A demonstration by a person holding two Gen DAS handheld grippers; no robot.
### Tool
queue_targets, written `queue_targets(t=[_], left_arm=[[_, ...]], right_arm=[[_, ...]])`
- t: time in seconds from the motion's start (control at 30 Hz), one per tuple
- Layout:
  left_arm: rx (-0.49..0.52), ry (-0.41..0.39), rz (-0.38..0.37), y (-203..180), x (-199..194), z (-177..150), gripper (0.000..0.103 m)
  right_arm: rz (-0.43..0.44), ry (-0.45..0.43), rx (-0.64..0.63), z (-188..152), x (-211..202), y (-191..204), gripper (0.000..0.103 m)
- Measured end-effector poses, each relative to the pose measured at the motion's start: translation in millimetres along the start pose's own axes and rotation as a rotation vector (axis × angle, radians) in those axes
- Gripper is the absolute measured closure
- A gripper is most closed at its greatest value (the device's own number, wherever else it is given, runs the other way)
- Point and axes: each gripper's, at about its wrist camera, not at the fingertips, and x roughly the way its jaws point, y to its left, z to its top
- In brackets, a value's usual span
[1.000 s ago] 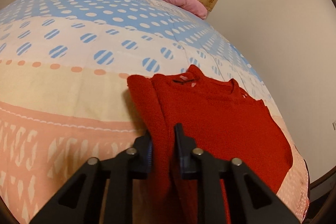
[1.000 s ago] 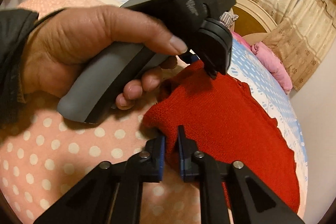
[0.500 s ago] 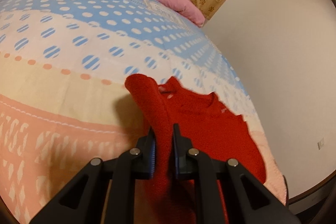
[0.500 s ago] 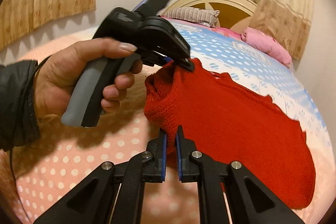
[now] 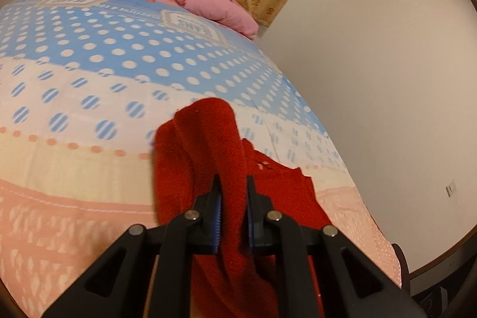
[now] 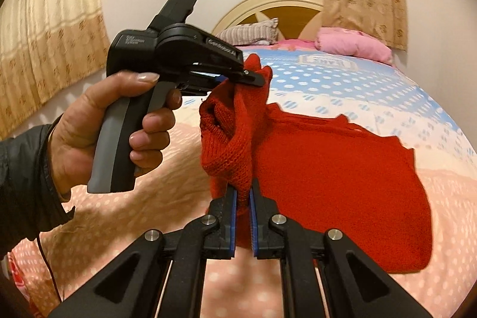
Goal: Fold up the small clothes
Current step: 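Lift the gripped side with both tools and fold it over the other half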
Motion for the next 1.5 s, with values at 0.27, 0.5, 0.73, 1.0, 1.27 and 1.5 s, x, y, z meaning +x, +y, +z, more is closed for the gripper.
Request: queue_targets(t=[0.27,0.5,0.73,1.0,1.27,1.5], left_arm=[[0.071,0.024,-0.024,-43,25,3,0.090],[0.106,0.068,-0.033,-70,54,1,0.090],[0.143,0.109,-0.043,-96,79,-7,0.090],[0.190,0.150,-0.041,-118,105,-16,0.090],[0.226,0.176,-0.031,-134,127,-26,0.090],[0.367,0.187,0.032,-156,135,-42,0.090]], right_arm=[[-0.029,-0.032,0.066,-4,-20,-36,0.097],[-0.051,-0.037,0.127,-13,-32,-67,0.097],[-0.066,-0.031,0.186,-22,-40,-92,0.097],[-0.085,-0.016,0.268,-39,-44,-118,0.097],[-0.093,0.012,0.367,-58,-49,-144,0.098],[-0.112,0.023,0.462,-77,-58,-162,0.103]])
